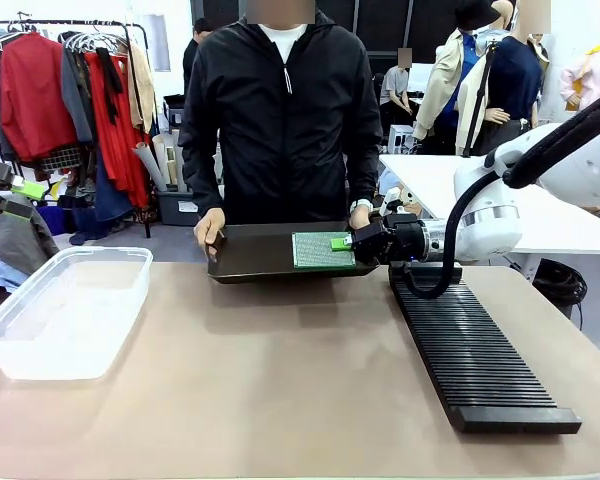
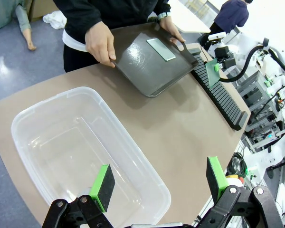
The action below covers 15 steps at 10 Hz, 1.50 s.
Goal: Sort PCBs into racks and boxes based on the side picked up.
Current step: If the short side of the Blank PCB is picked up, insert it into the PCB Rack ; if the long side is picked up, place it in the Organizing box.
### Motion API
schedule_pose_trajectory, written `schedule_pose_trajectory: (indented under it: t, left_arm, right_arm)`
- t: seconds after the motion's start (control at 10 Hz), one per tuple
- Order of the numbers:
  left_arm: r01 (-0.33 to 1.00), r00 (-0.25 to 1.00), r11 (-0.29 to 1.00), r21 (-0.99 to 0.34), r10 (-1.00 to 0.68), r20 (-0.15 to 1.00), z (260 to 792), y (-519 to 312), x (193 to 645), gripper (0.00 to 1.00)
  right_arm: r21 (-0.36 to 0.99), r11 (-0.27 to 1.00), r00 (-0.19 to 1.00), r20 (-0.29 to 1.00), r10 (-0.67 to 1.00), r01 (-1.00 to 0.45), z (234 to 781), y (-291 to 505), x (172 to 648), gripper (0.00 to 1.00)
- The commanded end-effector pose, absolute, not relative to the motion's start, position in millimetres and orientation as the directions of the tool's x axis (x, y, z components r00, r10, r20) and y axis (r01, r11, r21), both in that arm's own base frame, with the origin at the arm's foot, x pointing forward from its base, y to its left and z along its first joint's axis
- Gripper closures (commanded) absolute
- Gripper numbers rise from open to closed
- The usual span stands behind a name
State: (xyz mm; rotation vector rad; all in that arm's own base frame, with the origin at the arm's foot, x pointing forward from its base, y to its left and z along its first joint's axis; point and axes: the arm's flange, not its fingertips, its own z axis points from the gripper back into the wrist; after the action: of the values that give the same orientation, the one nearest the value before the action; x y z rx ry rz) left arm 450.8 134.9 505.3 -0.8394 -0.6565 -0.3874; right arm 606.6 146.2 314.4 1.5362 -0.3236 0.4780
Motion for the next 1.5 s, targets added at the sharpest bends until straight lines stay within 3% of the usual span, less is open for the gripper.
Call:
schedule_pose_trajectory:
  t: [0.0, 0.8, 1.4]
  left_arm:
    - [0.560, 0.739, 0.616, -0.555, -0.068, 0.670, 505, 135, 450, 0.00]
    - [0.560, 0.739, 0.616, -0.555, -0.068, 0.670, 505, 135, 450, 0.00]
    - [0.560, 0.739, 0.616, -0.555, -0.068, 0.670, 505, 135, 450, 0.00]
  right_arm:
    - [0.860, -0.074, 0.853, 0.510, 0.113, -0.505, 315, 132, 606, 1.00]
    - [0.820, 0.033, 0.817, 0.564, 0.121, -0.571, 327, 12, 595, 1.00]
    - [0.649, 0.044, 0.649, 0.751, 0.118, -0.759, 332, -72, 565, 1.00]
